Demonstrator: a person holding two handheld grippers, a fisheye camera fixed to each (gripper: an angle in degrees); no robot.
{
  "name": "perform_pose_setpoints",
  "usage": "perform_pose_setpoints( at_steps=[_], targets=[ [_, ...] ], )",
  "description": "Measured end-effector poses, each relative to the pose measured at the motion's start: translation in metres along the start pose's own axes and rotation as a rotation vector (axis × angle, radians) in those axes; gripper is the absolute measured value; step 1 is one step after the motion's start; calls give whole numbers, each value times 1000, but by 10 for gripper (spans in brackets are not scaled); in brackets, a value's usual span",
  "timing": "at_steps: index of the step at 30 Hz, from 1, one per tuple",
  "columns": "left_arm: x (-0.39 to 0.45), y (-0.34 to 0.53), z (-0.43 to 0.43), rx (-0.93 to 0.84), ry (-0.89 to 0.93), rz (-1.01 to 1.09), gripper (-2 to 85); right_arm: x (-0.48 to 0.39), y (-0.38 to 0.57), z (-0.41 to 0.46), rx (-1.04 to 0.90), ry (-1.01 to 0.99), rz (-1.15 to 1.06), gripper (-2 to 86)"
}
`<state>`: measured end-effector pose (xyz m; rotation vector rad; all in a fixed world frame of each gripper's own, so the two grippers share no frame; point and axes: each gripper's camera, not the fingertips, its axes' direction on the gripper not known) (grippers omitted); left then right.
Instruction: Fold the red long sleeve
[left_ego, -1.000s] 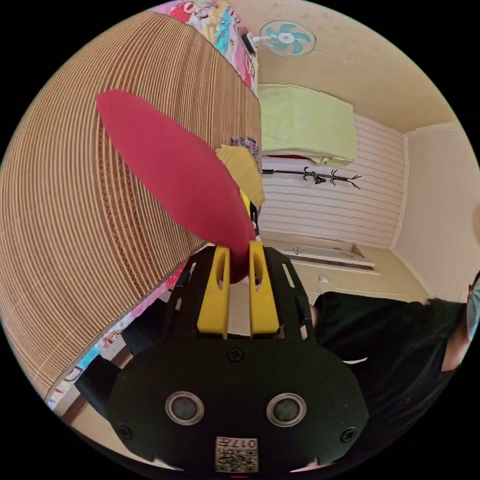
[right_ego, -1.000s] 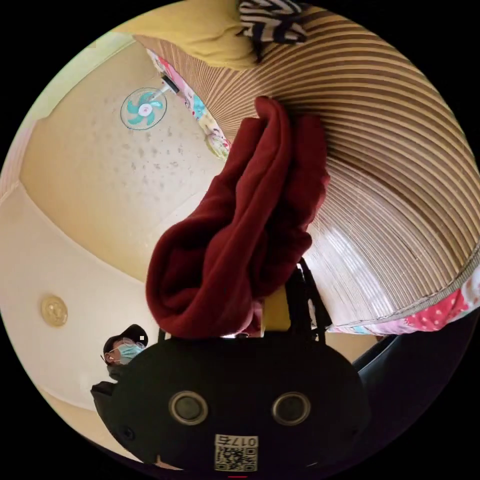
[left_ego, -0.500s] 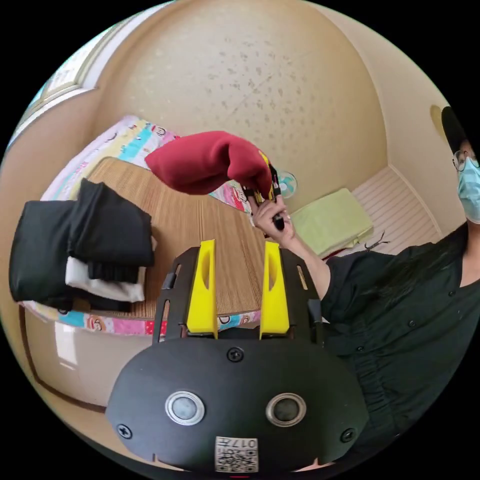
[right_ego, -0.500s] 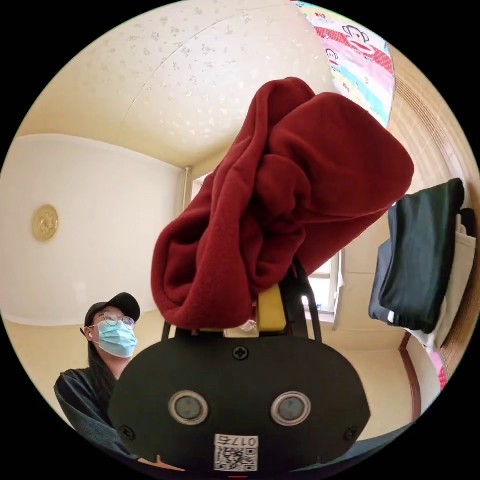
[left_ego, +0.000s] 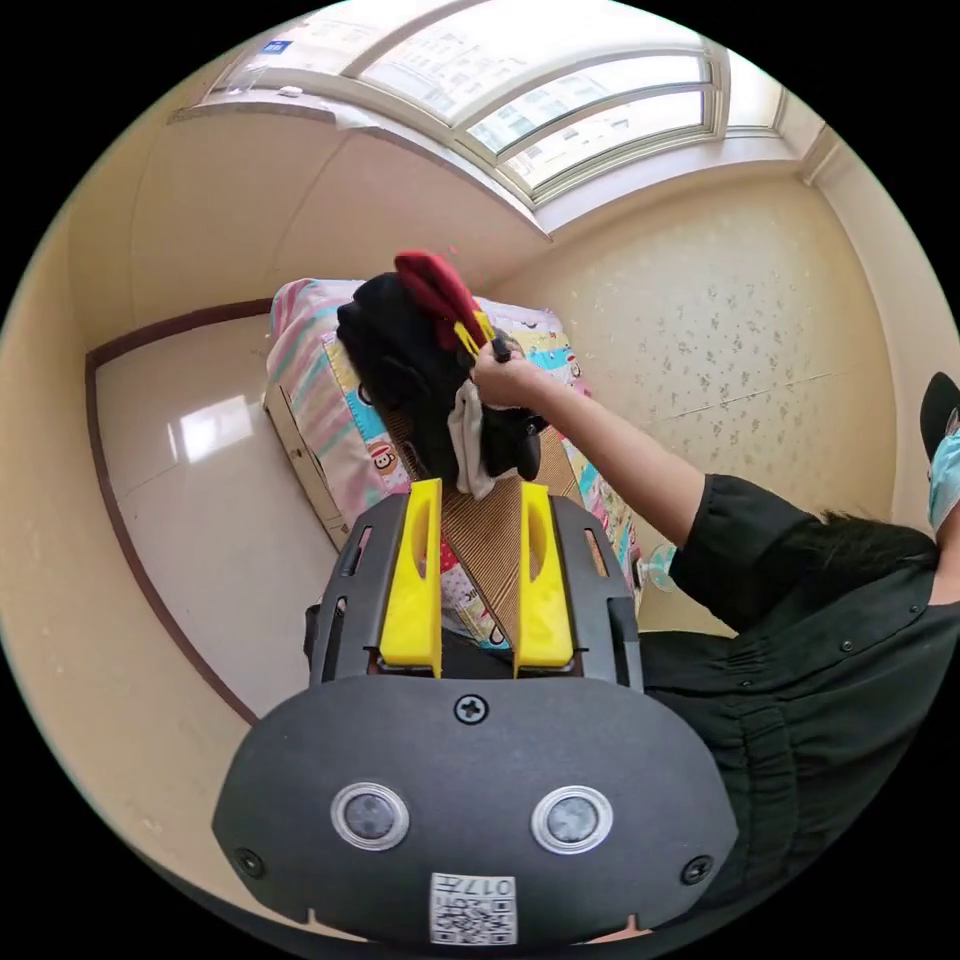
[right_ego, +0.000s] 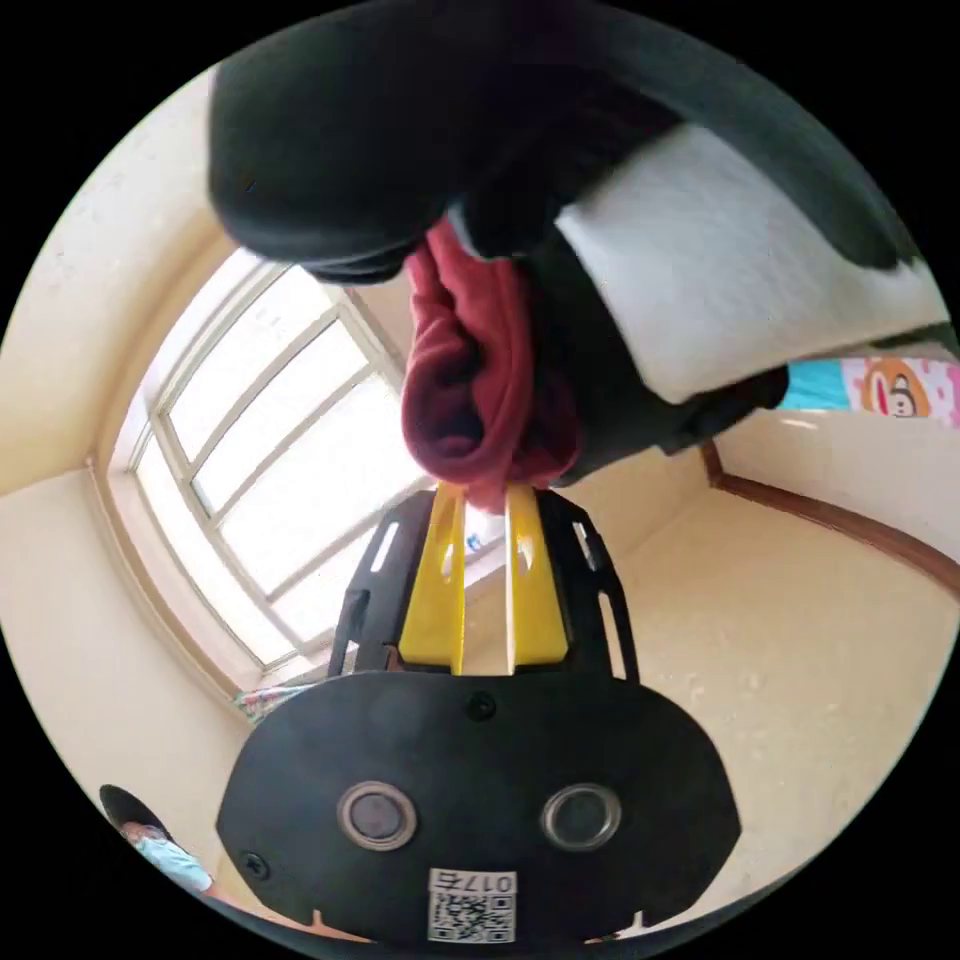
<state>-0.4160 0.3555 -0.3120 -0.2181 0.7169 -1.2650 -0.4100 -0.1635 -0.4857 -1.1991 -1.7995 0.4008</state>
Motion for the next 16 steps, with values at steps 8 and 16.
perform_pose_setpoints(
  at_steps=[8, 16],
  targets=[
    [63, -23, 85, -124, -37, 357, 115, 19, 61, -213, -185, 400, 11, 10],
    [239, 36, 229, -245, -184, 1010, 110, -146, 200, -480, 493, 333, -359, 5]
  ],
)
